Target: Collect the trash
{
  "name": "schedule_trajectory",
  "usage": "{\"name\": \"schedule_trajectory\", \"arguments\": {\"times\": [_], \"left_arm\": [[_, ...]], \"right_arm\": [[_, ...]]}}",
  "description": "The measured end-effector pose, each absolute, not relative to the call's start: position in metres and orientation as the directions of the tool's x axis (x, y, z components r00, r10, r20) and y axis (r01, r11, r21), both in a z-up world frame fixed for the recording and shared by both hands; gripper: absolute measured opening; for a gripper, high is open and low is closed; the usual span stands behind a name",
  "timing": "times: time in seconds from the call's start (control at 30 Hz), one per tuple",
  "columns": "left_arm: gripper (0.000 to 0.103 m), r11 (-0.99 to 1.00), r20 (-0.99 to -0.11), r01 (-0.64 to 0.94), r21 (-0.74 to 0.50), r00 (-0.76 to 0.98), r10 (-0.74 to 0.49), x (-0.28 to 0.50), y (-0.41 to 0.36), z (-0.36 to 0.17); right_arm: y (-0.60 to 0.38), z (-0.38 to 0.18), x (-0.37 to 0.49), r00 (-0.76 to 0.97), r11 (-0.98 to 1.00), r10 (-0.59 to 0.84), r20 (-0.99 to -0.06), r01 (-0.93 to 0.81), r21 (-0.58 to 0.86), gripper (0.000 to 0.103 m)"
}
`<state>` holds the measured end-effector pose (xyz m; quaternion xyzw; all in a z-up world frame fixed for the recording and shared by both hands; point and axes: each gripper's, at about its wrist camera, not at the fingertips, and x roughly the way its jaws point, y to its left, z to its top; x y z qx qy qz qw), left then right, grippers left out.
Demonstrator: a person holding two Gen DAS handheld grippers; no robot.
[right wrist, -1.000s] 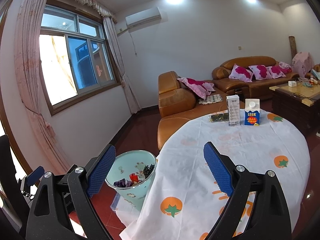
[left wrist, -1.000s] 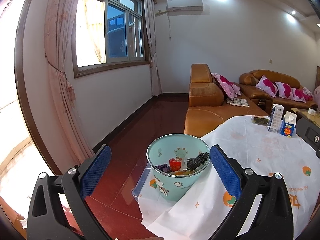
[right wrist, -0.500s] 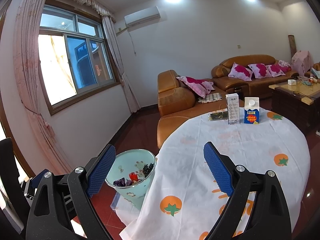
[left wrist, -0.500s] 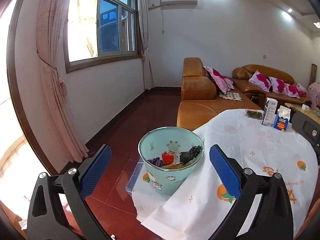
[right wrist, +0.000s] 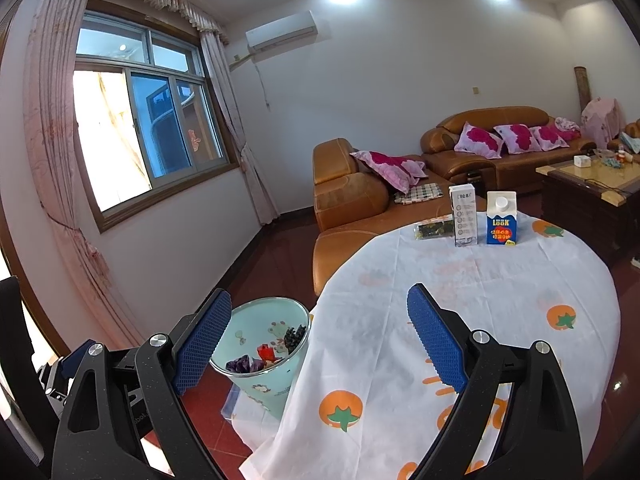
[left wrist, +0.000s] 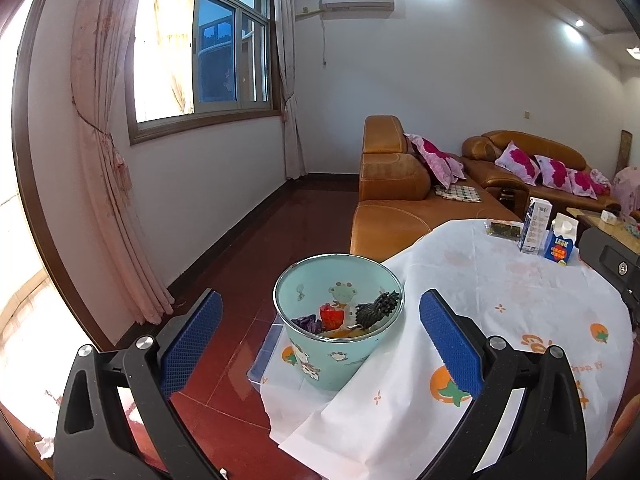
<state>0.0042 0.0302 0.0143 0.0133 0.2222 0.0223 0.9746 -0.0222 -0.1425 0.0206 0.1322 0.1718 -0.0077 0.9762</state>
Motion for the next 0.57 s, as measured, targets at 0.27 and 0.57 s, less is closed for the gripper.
{"name": "schedule_trajectory", "arguments": {"times": [0.27,0.57], "left_arm": [[0.097,0.999,-0.437,-0.04,0.027,0.898,0.048,0.0046,0.0317,0.0147],[0.097,0.999,-0.44,-0.033,0.031,0.897,0.044,0.0055,0.0312,0.0129]], "right_arm": [[-0.1432,0.0207,-0.022,0.941,0.964,0.031,-0.338,0.061,0.258,0.088],[-0.1453,0.0193,-0.0214,0.939,0.963,0.028,-0.342,0.067,0.262,0.089]]}}
